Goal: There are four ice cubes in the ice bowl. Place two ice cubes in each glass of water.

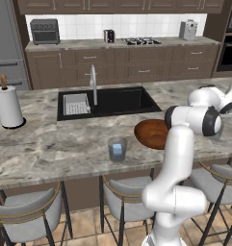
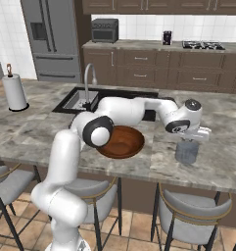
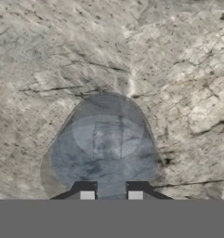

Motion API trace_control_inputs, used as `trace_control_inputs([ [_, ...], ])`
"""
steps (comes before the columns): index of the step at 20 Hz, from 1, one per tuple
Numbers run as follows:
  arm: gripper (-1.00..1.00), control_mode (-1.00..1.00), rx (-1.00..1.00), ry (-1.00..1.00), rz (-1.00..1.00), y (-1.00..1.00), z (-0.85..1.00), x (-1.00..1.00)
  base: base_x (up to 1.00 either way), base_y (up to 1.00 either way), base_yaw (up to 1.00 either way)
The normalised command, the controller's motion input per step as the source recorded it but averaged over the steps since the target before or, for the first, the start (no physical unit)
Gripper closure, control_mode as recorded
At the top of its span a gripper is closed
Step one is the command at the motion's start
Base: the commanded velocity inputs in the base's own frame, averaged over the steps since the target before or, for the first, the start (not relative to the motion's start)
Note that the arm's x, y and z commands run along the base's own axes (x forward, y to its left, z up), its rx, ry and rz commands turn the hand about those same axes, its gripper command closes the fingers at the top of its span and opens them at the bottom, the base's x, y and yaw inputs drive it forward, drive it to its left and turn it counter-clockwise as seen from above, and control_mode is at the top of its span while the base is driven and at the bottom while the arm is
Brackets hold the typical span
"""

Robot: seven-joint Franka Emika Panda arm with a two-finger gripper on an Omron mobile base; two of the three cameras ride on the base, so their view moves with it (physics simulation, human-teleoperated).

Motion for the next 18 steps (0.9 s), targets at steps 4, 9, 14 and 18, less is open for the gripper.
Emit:
trace_control_inputs([
  [4, 1.00, -1.00, 0.03, 0.01, -0.07, 0.00, -0.10, 0.37, 0.00, 0.00, 0.00],
  [9, 1.00, -1.00, 0.02, 0.01, -0.07, 0.00, -0.12, 0.33, 0.00, 0.00, 0.00],
  [14, 1.00, -1.00, 0.01, 0.00, -0.07, 0.00, -0.13, 0.33, 0.00, 0.00, 0.00],
  [18, 1.00, -1.00, 0.01, 0.00, -0.07, 0.00, -0.10, 0.30, 0.00, 0.00, 0.00],
])
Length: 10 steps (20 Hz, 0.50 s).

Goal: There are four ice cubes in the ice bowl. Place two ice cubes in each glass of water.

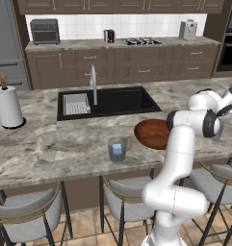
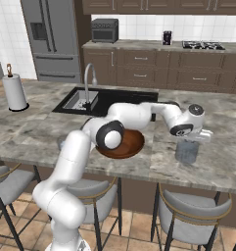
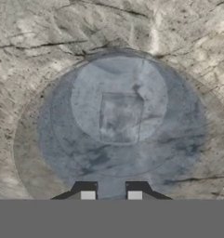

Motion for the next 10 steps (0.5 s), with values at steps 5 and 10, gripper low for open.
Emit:
trace_control_inputs([
  [5, -1.00, -1.00, 0.01, 0.00, -0.06, 0.00, -0.01, 0.20, 0.00, 0.00, 0.00],
  [10, -1.00, -1.00, 0.02, 0.00, -0.06, 0.00, 0.00, 0.22, 0.00, 0.00, 0.00],
])
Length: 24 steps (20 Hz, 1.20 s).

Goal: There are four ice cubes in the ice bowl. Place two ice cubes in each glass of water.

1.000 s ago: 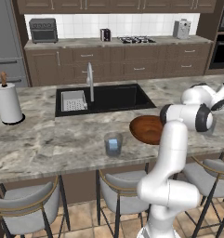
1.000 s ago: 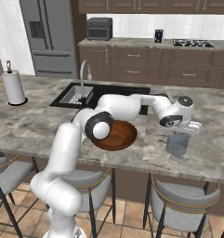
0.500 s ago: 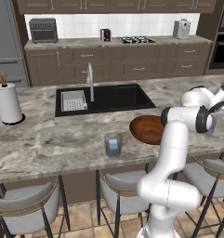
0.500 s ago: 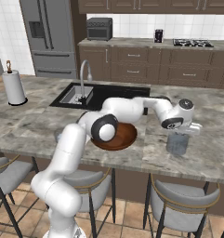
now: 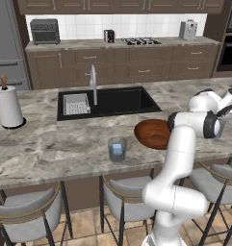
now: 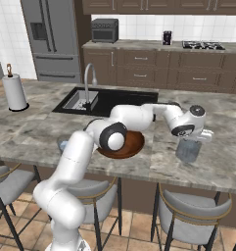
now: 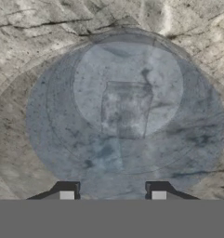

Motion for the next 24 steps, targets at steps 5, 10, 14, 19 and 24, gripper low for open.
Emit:
trace_control_inputs([
  [5, -1.00, -1.00, 0.05, 0.00, -0.06, -0.01, 0.00, 0.09, 0.00, 0.00, 0.00],
  [10, -1.00, -1.00, 0.06, -0.01, -0.06, 0.04, 0.12, 0.00, 0.00, 0.00, 0.00],
  [14, -1.00, -1.00, 0.01, -0.02, -0.04, 0.29, 0.05, 0.00, 0.00, 0.00, 0.00],
  [19, 1.00, -1.00, -0.01, 0.00, -0.02, 0.55, -0.01, 0.00, 0.00, 0.00, 0.00],
  [24, 1.00, -1.00, -0.08, 0.00, -0.03, 0.56, -0.18, 0.00, 0.00, 0.00, 0.00],
])
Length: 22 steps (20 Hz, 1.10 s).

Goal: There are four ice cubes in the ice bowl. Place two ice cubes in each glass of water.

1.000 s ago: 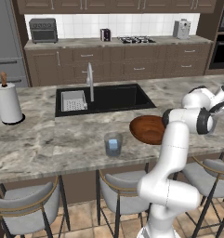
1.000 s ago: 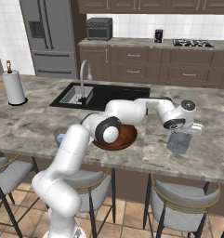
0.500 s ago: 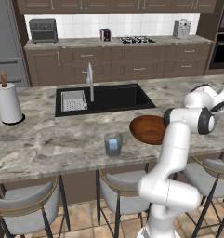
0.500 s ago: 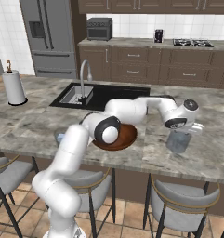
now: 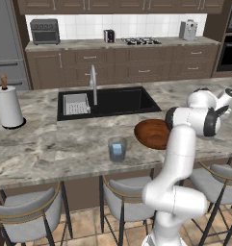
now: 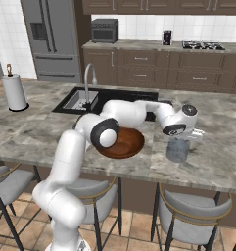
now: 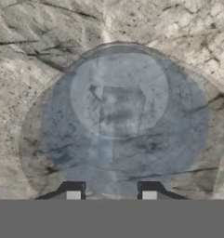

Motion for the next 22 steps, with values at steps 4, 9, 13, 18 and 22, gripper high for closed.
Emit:
trace_control_inputs([
  [4, 1.00, -1.00, -0.09, -0.02, -0.03, 0.52, -0.27, 0.00, 0.00, 0.00, 0.00],
  [9, 1.00, -1.00, -0.03, -0.05, -0.04, 0.40, -0.04, 0.00, 0.00, 0.00, 0.00],
  [13, 1.00, -1.00, 0.00, -0.09, -0.06, 0.23, 0.33, 0.00, 0.00, 0.00, 0.00],
  [18, 1.00, -1.00, 0.00, -0.10, -0.07, 0.06, 0.40, 0.00, 0.00, 0.00, 0.00],
  [22, 1.00, -1.00, 0.00, -0.10, -0.05, 0.00, 0.34, 0.00, 0.00, 0.00, 0.00],
])
